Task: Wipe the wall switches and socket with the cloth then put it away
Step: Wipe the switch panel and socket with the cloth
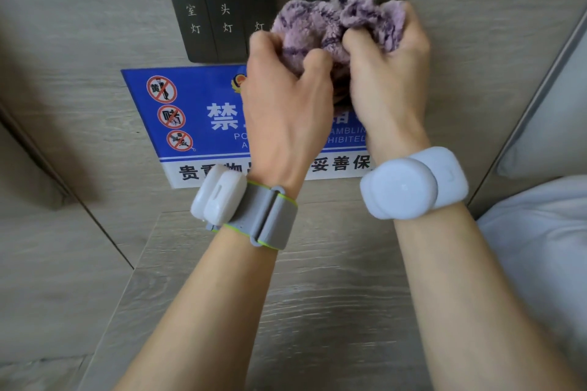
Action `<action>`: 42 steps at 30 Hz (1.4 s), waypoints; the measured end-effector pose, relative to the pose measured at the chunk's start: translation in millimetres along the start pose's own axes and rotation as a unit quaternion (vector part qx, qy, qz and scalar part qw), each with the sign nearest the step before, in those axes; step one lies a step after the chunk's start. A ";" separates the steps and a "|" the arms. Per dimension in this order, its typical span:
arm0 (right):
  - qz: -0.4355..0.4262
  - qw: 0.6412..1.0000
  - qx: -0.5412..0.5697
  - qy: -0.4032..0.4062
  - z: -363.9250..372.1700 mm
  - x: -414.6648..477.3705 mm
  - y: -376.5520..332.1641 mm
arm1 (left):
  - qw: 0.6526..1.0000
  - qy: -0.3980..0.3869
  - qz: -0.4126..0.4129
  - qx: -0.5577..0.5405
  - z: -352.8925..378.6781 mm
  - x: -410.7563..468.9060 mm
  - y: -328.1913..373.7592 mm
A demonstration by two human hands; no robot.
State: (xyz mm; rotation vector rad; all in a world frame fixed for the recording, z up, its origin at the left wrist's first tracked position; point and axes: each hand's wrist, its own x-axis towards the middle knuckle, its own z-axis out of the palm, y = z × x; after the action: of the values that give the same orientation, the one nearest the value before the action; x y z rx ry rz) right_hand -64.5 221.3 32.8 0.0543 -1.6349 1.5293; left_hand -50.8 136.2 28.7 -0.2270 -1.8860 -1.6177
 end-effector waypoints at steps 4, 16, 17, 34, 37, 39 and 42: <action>0.010 0.997 0.003 0.075 -12.8 6.1 5.4 | 0.994 -0.098 -0.008 0.044 8.6 -8.5 2.9; 0.023 0.997 -0.016 0.074 -6.0 0.9 4.2 | 0.994 -0.103 -0.002 0.046 4.9 -6.5 0.0; 0.021 0.996 -0.013 0.084 -7.1 1.1 4.6 | 0.992 -0.118 0.000 0.053 5.4 -6.5 -0.5; -0.050 0.995 0.069 0.050 7.3 -8.1 -7.0 | 0.996 -0.010 0.082 -0.021 -2.5 0.4 1.4; -0.076 0.992 0.095 0.046 3.4 0.1 -8.0 | 0.992 -0.050 0.115 0.001 2.4 -1.8 2.9; -0.086 0.987 0.112 0.076 -7.2 10.8 -1.5 | 0.982 -0.121 0.141 0.024 8.5 -7.2 5.5; -0.080 0.986 0.123 0.078 -12.4 14.9 2.6 | 0.978 -0.149 0.145 0.028 11.0 -10.6 5.5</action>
State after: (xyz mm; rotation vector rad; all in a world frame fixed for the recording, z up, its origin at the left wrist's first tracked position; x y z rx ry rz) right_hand -68.4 239.7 38.0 0.1910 -1.2816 1.5622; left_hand -43.5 150.6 26.8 -0.7207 -2.0033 -1.3881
